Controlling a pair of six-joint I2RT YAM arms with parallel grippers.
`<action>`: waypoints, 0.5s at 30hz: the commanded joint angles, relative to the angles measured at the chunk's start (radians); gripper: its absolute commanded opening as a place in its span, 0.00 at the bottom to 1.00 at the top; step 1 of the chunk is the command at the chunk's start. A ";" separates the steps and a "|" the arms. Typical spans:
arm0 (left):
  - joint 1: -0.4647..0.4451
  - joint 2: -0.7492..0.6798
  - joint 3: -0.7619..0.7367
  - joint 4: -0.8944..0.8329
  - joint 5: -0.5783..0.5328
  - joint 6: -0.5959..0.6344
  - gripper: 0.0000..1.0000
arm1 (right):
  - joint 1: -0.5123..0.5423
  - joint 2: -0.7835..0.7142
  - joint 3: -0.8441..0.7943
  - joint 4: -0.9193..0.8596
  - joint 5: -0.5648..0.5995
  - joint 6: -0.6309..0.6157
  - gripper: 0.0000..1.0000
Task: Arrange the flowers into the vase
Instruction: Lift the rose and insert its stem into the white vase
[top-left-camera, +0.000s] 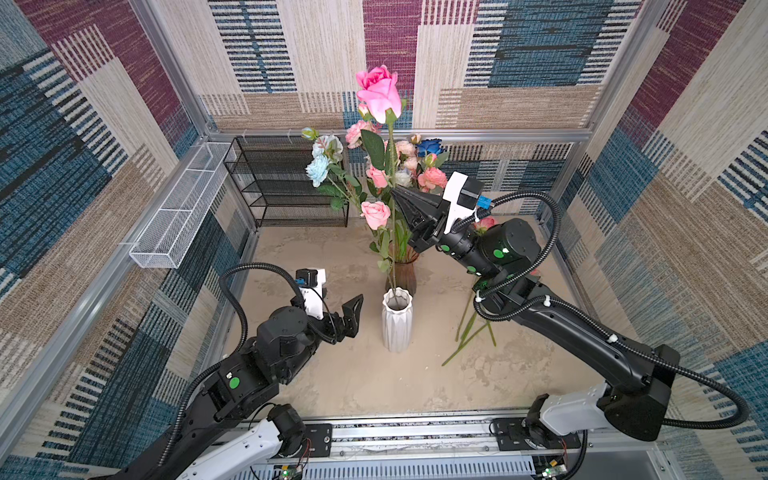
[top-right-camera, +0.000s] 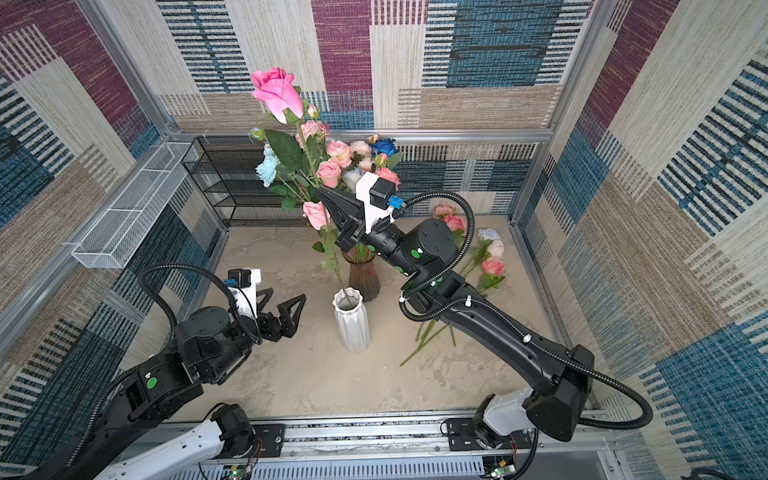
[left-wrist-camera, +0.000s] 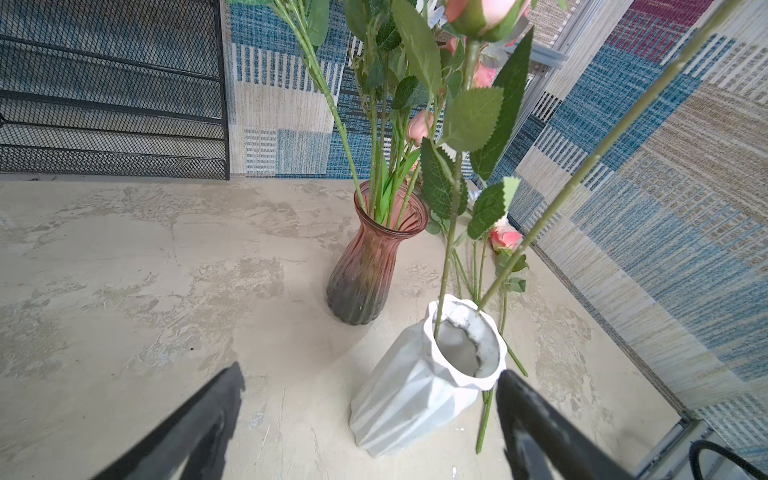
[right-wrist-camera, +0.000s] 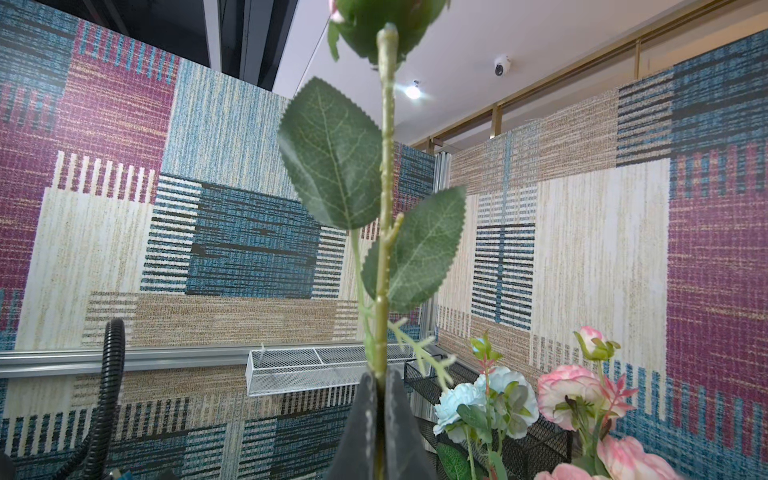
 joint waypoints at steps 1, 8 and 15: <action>0.000 -0.008 -0.001 0.005 -0.018 0.005 0.96 | 0.003 -0.009 -0.073 0.047 -0.001 -0.003 0.00; -0.001 0.002 -0.004 0.016 -0.005 0.004 0.96 | 0.014 -0.030 -0.245 0.087 -0.057 0.053 0.00; 0.000 0.000 0.005 0.032 0.003 0.011 0.97 | 0.031 -0.059 -0.282 -0.077 -0.140 0.084 0.32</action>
